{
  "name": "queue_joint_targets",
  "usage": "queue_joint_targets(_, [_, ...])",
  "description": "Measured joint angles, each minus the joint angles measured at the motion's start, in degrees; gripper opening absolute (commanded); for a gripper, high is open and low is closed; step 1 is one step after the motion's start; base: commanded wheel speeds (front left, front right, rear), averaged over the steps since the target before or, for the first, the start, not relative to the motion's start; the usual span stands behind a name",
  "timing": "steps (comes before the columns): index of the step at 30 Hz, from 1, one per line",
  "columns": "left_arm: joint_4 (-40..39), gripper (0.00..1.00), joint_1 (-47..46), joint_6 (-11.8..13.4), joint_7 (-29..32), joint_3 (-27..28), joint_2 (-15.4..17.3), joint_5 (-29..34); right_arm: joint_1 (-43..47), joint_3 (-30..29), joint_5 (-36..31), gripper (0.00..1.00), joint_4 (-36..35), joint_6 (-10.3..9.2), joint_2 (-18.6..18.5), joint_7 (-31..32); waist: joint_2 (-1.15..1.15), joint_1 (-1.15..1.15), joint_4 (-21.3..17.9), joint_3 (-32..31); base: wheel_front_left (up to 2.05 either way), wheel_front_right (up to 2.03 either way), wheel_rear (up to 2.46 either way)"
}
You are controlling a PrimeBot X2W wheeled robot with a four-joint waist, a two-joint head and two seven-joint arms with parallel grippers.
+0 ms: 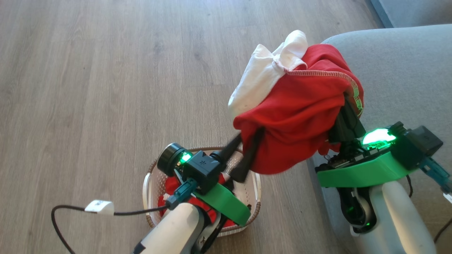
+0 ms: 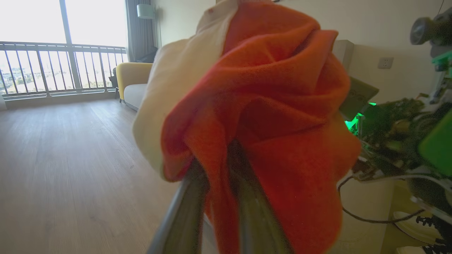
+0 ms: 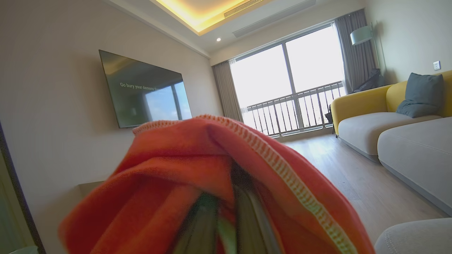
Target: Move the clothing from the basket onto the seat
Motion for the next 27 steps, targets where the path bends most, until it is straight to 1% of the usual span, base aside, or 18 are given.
queue_joint_targets(4, [1.08, 1.00, 0.01, -0.13, 0.01, 0.05, 0.00, 1.16, -0.01, -0.48, 0.05, 0.00, -0.08, 0.00, 0.00, 0.00, 0.00, 0.00, -0.06, 0.11, 0.00, 0.00, 0.00])
queue_joint_targets(15, [4.34, 1.00, 1.49, -2.14, 0.01, 0.09, 0.00, 5.99, -0.01, -3.88, 0.07, 0.00, -2.34, 0.00, 0.04, 0.00, 0.00, 0.00, -0.21, 0.28, 0.00, 0.00, 0.00])
queue_joint_targets(24, [6.94, 1.00, 2.94, -3.20, 0.01, 0.79, 0.00, 6.51, -0.06, -6.64, -0.66, 0.00, -2.68, 0.00, 0.08, 0.00, 0.00, 0.00, -0.51, 0.28, 0.00, 0.00, 0.00])
queue_joint_targets(27, [7.66, 1.00, 3.88, -3.99, 0.01, 1.64, 0.00, 6.56, -0.12, -7.78, -1.05, 0.00, -3.15, 0.00, 0.11, 0.00, 0.00, 0.00, -0.59, 0.28, 0.00, 0.00, 0.00])
